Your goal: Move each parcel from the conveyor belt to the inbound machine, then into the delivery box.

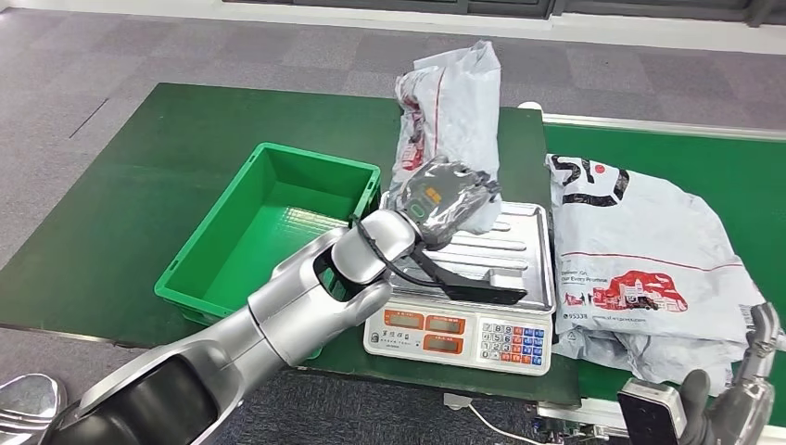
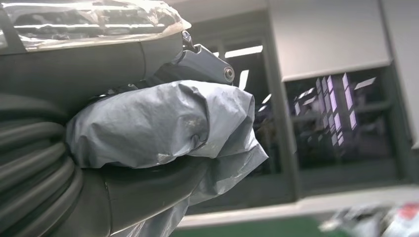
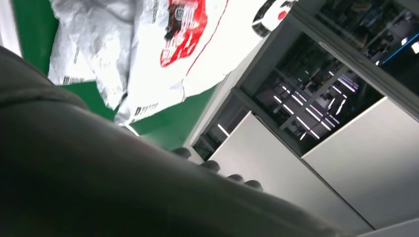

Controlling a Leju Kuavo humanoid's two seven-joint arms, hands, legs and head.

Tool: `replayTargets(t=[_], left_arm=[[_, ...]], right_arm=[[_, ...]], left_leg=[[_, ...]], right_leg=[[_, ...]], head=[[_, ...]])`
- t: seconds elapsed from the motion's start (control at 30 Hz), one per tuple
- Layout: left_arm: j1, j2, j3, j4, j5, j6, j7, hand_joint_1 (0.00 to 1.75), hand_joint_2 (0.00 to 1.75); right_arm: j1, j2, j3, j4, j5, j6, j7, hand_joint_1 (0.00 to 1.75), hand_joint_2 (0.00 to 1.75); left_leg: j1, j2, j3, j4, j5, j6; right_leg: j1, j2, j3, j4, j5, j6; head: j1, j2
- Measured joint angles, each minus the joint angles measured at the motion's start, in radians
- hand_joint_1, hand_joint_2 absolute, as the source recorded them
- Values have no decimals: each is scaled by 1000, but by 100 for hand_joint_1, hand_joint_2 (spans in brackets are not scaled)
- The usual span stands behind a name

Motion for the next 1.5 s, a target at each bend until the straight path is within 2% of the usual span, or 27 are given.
replayTargets(t=[0.13, 0.33, 0.53, 0.67, 0.83, 0.87, 0.97, 1.0, 1.1, 1.27, 1.5], left_arm=[[68, 93, 22, -2, -33, -37, 27, 175, 175], [186, 264, 62, -41, -42, -39, 70, 175, 175], [305, 418, 147, -181, -42, -24, 120, 175, 175], [373, 497, 195, -301, -42, -29, 164, 175, 175], [440, 562, 238, -408, -42, -31, 188, 175, 175], [451, 571, 246, -423, -42, -32, 189, 145, 175], [482, 589, 264, -459, -42, -38, 186, 14, 175], [490, 592, 270, -467, -42, -41, 183, 0, 175], [518, 595, 296, -485, -41, -54, 146, 0, 175], [592, 578, 380, -523, -4, -70, 34, 0, 175], [654, 556, 460, -573, 34, -61, -19, 0, 175]], right_arm=[[27, 20, -48, -42, -14, 46, -31, 0, 0], [32, 59, -121, -80, -17, 90, -61, 0, 0], [48, 83, -184, -100, -36, 127, -110, 0, 0], [47, 92, -206, -101, -36, 132, -122, 0, 0], [47, 95, -214, -101, -41, 132, -122, 0, 0], [47, 95, -216, -101, -44, 132, -123, 0, 0], [47, 96, -222, -101, -48, 132, -124, 0, 0], [47, 96, -223, -101, -49, 132, -124, 0, 0], [45, 95, -225, -101, -52, 132, -121, 0, 0], [45, 93, -225, -101, -56, 128, -113, 0, 0], [46, 87, -225, -100, -75, 131, -116, 0, 0]], left_leg=[[0, 2, 1, -1, -1, -1], [1, 4, 1, -1, -1, -1], [2, 5, 1, -1, -2, -4], [2, 5, 1, -1, -3, -4], [2, 7, 2, -1, -4, -6], [3, 7, 2, -1, -4, -6], [3, 7, 2, -1, -4, -6], [3, 7, 2, -1, -4, -6], [3, 6, 2, -1, -4, -6], [3, 7, 2, -1, -5, -6], [3, 6, 2, -1, -5, -7]], right_leg=[[0, 3, -1, 0, -1, -1], [1, 4, -1, 1, -2, -3], [2, 5, -1, 1, -3, -4], [2, 5, -2, 1, -3, -4], [2, 7, -2, 1, -3, -4], [2, 7, -2, 1, -3, -4], [2, 8, -2, 1, -4, -5], [3, 8, -2, 1, -4, -5], [3, 7, -2, 1, -4, -5], [3, 8, -2, 1, -5, -5], [3, 7, -2, 1, -5, -6]], head=[[0, 0], [0, 0], [0, 0], [0, 0], [0, 0], [0, 0], [0, 0], [0, 0], [0, 0], [0, 0], [0, 0]])
